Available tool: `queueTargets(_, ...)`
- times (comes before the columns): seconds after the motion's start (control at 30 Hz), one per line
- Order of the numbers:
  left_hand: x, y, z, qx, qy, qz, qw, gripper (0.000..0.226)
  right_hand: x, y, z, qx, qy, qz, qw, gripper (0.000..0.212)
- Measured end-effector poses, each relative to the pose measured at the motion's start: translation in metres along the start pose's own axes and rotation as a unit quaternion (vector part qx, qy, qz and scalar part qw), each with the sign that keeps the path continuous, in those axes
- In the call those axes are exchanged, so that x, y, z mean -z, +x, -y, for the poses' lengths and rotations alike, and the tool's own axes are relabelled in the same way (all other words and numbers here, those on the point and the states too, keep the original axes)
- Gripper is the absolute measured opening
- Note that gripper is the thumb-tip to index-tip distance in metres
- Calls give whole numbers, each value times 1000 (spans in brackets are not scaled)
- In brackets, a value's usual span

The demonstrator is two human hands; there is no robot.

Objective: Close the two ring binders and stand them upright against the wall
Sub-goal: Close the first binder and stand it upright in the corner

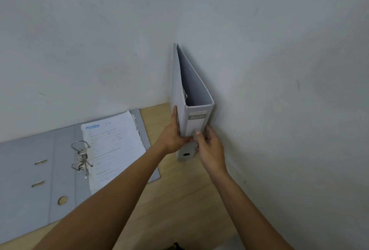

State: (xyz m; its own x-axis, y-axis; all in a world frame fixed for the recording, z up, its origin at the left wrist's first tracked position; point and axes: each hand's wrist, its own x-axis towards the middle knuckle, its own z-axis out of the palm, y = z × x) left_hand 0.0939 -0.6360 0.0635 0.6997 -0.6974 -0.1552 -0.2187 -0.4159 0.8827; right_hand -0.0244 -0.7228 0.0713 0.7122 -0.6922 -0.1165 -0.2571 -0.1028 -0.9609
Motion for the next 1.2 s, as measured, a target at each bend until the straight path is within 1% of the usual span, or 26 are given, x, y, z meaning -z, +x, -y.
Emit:
queueTargets(0.07, -1, 10, 1, 20, -2, 14, 1000, 125, -4, 4, -2, -34, 26, 11, 999, 49)
queueTargets(0.13, -3, 18, 2, 46, -4, 25, 999, 122, -5, 8, 0, -62, 66, 11, 996, 52)
queueTargets(0.2, -7, 26, 1, 61, -2, 21, 998, 120, -5, 12, 1, -82, 93, 8, 992, 53)
queueTargets(0.27, -10, 33, -1, 67, -2, 10, 998, 118, -5, 13, 2, -90, 104, 11, 990, 55)
queueTargets(0.4, -15, 41, 0, 73, 11, 21, 997, 118, -1, 14, -3, -99, 128, 7, 987, 52)
queueTargets(0.57, -17, 41, 1, 86, 14, 12, 996, 113, 0, 12, -6, -101, 124, 29, 987, 54)
queueTargets(0.67, -18, 39, 1, 116, 30, 10, 993, 97, 2, 13, -7, -100, 116, 37, 987, 55)
queueTargets(0.73, -19, 36, 1, 124, 39, 9, 991, 82, 4, 14, -7, -95, 100, 43, 990, 56)
queueTargets(0.77, -18, 34, 1, 124, 41, 8, 991, 78, 5, 14, -8, -93, 93, 45, 990, 56)
queueTargets(0.83, -16, 27, 0, 123, 40, 3, 992, 79, 7, 14, -8, -94, 81, 44, 991, 52)
queueTargets(0.9, -11, 17, -1, 121, 33, -3, 992, 78, 7, 12, -9, -100, 67, 43, 992, 39)
queueTargets(0.97, -2, 3, 1, 120, 23, -4, 993, 71, 3, 7, -11, -109, 46, 59, 991, 25)
queueTargets(1.0, 1, -4, 2, 119, 16, -4, 993, 66, 2, 5, -13, -112, 35, 72, 990, 22)
queueTargets(1.1, 22, -40, 13, 139, -46, -21, 989, 56, -16, -6, -16, -117, 8, 125, 985, 19)
queueTargets(1.2, 42, -85, 34, 177, -98, -56, 978, 49, -42, -20, -22, -134, -3, 176, 975, 17)
